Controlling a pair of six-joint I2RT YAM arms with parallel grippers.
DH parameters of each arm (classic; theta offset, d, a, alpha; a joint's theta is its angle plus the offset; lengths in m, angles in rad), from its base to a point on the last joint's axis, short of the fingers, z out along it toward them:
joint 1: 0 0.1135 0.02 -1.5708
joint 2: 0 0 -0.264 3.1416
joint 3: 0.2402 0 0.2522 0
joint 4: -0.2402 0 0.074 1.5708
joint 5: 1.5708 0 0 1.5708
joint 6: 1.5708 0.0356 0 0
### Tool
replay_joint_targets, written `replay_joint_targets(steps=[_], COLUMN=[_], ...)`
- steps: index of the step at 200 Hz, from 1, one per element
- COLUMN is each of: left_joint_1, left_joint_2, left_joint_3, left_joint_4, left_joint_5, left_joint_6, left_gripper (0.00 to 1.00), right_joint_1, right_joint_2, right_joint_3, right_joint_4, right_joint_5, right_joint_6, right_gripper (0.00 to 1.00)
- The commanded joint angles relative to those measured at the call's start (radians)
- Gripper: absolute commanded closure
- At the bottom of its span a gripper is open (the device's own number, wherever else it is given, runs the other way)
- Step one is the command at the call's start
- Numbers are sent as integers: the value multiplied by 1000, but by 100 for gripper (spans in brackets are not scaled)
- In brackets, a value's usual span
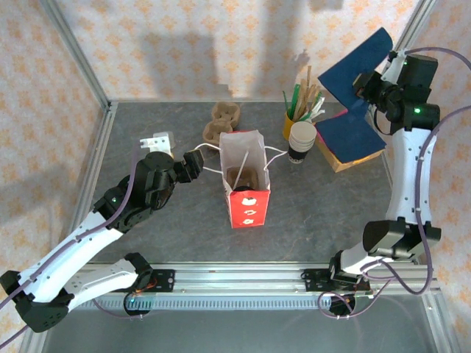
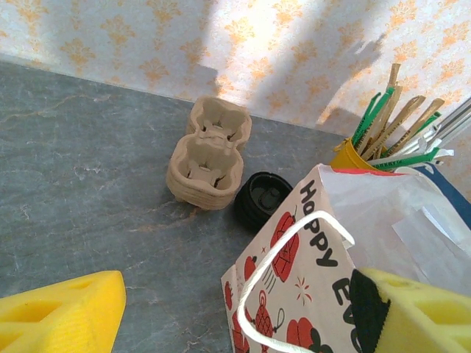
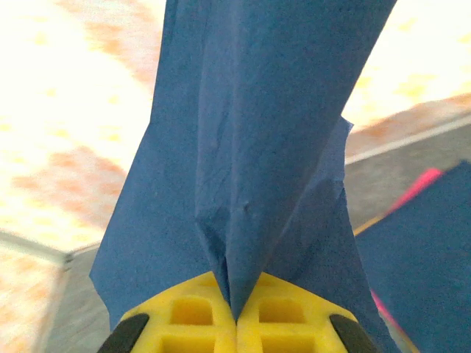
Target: Pack the takeout coffee
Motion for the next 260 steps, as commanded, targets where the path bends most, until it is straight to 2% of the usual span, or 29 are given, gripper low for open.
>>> replay_joint_targets(steps=[1, 21, 69, 104, 179, 229, 260], left_joint_1=[11, 13, 13, 13, 13, 13, 13], left_joint_2=[3, 13, 26, 37, 61, 49, 19], left_joint_3=[26, 29, 25, 20, 26, 21, 5], left_joint_4=[31, 29, 56, 74, 92, 79, 85], left_joint_5=[-16, -8, 20, 33, 57, 40, 23], left_joint_6=[-4, -11, -20, -22, -30, -35, -34], left_gripper=[18, 18, 18, 18, 19, 19, 19], right_joint_1=[-4, 28, 181, 348, 577, 731, 801], right_joint_2=[-21, -27, -99, -148, -173, -189, -181], right_joint_3=[-14, -20, -59, -133, -209, -316, -359], right_joint_4=[69, 107, 208, 292, 307, 332, 285], right_joint_5=[-295, -421, -466, -442, -334, -178, -98], right_joint_6=[80, 145, 232, 284, 297, 286, 264], right_gripper=[100, 100, 100, 100, 100, 100, 100])
